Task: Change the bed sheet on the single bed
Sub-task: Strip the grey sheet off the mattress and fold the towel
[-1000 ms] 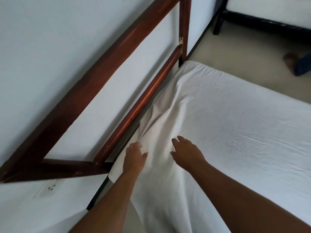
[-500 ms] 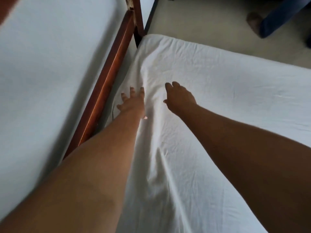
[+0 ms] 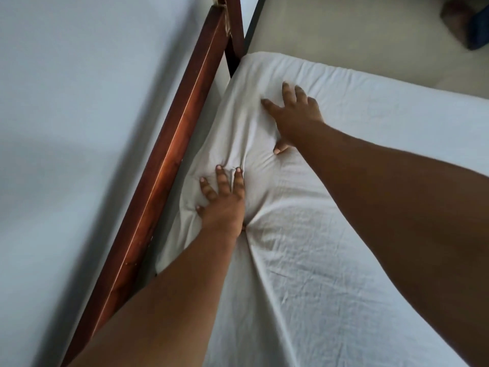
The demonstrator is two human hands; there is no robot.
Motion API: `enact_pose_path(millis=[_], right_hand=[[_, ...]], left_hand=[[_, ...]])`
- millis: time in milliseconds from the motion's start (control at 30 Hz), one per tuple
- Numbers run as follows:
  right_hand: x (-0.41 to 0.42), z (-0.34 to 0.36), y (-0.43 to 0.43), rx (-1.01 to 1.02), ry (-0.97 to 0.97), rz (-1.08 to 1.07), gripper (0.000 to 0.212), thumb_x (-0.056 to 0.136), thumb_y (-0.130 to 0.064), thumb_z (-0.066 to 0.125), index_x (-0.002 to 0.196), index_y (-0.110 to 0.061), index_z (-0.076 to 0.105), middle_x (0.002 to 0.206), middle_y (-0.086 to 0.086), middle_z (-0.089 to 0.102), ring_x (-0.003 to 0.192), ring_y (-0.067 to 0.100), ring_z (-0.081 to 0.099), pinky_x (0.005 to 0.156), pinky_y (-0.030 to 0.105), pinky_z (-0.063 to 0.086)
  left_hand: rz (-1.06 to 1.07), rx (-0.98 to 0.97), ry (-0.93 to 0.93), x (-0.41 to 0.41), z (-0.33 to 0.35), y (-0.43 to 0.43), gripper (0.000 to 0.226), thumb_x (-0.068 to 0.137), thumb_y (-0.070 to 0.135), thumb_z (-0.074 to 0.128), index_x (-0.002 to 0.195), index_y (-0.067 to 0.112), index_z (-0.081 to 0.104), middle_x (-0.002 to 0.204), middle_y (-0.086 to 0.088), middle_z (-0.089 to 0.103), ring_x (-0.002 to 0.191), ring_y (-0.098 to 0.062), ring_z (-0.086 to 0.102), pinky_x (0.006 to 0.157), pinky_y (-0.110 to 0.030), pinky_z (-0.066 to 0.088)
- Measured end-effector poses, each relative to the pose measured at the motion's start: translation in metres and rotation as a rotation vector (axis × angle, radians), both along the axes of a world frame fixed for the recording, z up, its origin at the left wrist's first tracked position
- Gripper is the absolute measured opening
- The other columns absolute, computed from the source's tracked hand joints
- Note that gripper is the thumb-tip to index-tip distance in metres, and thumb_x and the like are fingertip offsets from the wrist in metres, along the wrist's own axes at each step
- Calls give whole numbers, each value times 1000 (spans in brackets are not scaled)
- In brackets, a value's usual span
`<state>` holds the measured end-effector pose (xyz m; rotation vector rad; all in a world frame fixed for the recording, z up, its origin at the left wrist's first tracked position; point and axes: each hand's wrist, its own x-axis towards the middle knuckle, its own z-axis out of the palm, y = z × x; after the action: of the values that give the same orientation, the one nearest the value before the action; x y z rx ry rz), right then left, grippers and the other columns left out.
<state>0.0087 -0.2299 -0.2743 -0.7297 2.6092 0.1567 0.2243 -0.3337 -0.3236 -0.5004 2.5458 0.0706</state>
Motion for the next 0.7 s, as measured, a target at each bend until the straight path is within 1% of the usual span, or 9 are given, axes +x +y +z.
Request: enact_pose_path(millis=[100,167,267,333,400,467,533,600,700], right_hand=[[-4,-5,0,-38,-22,-3,140,55,-44,97,162,-25,8,170,7,1,156,35,5,122,50,19],[-3,-1,-1,-67,-18,-9,139,48,-42,99,160,-13,22,167,6,20,153,30,19,121,45,26],[-3,3,-2,-108,-34,-20,120,37,-40,102,140,-4,52,141,8,51,136,29,44,110,42,42],[-3,0,0,-142,-56,-47,99,37,-35,103,122,-4,63,122,9,59,123,32,55,101,42,50],[0,-2,6,-208,-84,-111,76,50,-31,100,115,-8,68,115,13,63,115,37,60,94,43,54],[3,-4,12,-265,-43,-100,42,76,-29,87,111,-10,71,109,14,67,110,37,61,90,40,53],[6,-8,21,-303,32,-73,15,92,-27,72,93,-13,69,94,11,64,101,36,63,79,37,49],[12,-9,29,-310,62,-86,10,94,-24,69,86,-19,68,84,7,57,95,34,63,73,34,43],[32,-5,41,-299,14,-58,6,92,-26,70,92,-21,73,89,10,65,95,36,64,74,34,46]], left_hand=[[-33,-14,-21,0,-2,-3,75,107,17,36,155,32,-20,163,-13,-26,147,-56,-8,97,-76,39],[-41,-5,-33,-1,-2,-4,78,106,14,37,154,32,-22,162,-13,-28,146,-56,-9,98,-76,38],[-39,-7,-34,-2,-2,-3,81,105,16,40,154,31,-22,162,-13,-28,147,-56,-9,98,-75,38],[-34,-5,-33,-1,-3,-4,82,105,16,42,154,31,-22,162,-12,-28,147,-56,-9,98,-76,38],[-40,-1,-27,-1,-5,-4,81,105,16,41,154,31,-22,163,-12,-27,147,-56,-9,98,-76,37],[-37,3,-28,-2,-7,-5,83,105,17,42,154,32,-23,163,-11,-28,147,-56,-10,98,-77,37],[-19,9,-42,-3,-8,-6,90,103,19,49,152,33,-26,162,-9,-30,147,-55,-11,99,-77,36],[3,32,-55,-6,-8,-7,98,101,20,56,152,33,-27,161,-8,-32,147,-54,-13,100,-77,34],[28,62,-95,-8,-3,-7,116,91,28,72,152,33,-28,160,-7,-34,147,-54,-16,102,-77,32]])
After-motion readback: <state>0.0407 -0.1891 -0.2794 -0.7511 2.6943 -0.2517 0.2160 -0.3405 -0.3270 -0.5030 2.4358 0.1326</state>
